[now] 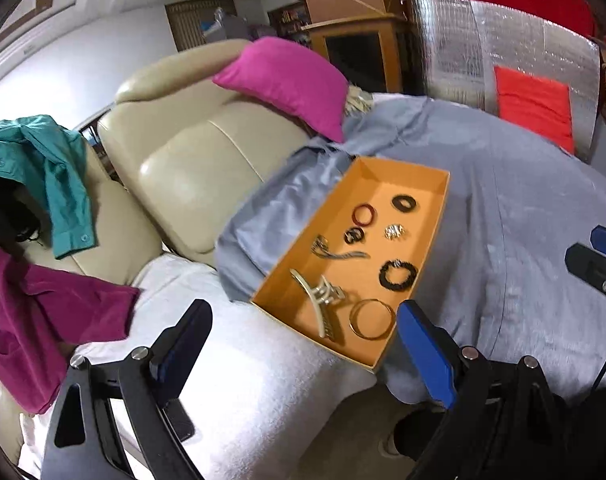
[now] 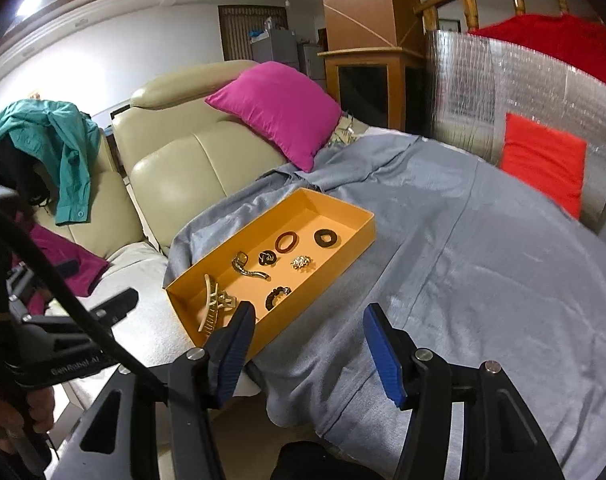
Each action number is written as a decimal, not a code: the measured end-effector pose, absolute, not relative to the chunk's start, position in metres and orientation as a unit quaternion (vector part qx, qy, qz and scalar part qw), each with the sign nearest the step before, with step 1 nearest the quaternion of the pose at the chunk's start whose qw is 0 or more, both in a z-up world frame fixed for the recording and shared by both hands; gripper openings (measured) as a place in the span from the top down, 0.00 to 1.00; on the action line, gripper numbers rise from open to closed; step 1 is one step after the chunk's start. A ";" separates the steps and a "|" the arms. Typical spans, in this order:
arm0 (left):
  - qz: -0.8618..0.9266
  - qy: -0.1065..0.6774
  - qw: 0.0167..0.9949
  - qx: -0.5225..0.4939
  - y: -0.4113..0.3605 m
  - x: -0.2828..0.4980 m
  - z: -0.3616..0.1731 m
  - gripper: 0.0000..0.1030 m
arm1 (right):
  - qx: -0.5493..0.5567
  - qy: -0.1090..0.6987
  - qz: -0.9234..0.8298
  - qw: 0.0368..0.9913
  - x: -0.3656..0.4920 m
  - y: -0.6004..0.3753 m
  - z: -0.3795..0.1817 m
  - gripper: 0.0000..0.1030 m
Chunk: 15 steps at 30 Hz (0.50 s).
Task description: Organize jewelry
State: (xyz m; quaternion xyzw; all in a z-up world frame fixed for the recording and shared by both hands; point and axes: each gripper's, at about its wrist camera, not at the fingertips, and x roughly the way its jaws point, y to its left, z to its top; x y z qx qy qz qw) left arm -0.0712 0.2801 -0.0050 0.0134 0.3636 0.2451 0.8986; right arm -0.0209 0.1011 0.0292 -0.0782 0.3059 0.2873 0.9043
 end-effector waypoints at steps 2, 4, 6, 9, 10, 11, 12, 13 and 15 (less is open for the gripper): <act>0.247 0.354 0.902 0.014 0.281 -0.078 0.001 0.09 | -0.089 0.295 0.283 0.908 -0.032 0.105 0.034 0.41; 0.248 0.346 0.905 0.013 0.282 -0.085 0.005 0.09 | -0.094 0.286 0.278 0.912 -0.042 0.107 0.039 0.40; 0.249 0.339 0.907 0.011 0.283 -0.091 0.010 0.09 | -0.101 0.276 0.271 0.917 -0.051 0.108 0.045 0.40; 0.251 0.329 0.910 0.008 0.284 -0.101 0.015 0.09 | -0.111 0.259 0.262 0.923 -0.066 0.112 0.054 0.38; 0.251 0.325 0.912 0.008 0.285 -0.105 0.017 0.09 | -0.116 0.254 0.261 0.924 -0.072 0.114 0.057 0.38; 0.252 0.321 0.913 0.007 0.285 -0.108 0.019 0.09 | -0.118 0.251 0.261 0.925 -0.075 0.115 0.059 0.38; 0.253 0.319 0.914 0.006 0.286 -0.111 0.020 0.09 | -0.121 0.248 0.260 0.925 -0.080 0.116 0.061 0.38; 0.254 0.315 0.915 0.005 0.287 -0.114 0.022 0.09 | -0.124 0.245 0.259 0.926 -0.084 0.117 0.063 0.38; 0.255 0.309 0.916 0.003 0.286 -0.121 0.026 0.09 | -0.128 0.240 0.255 0.928 -0.092 0.120 0.066 0.37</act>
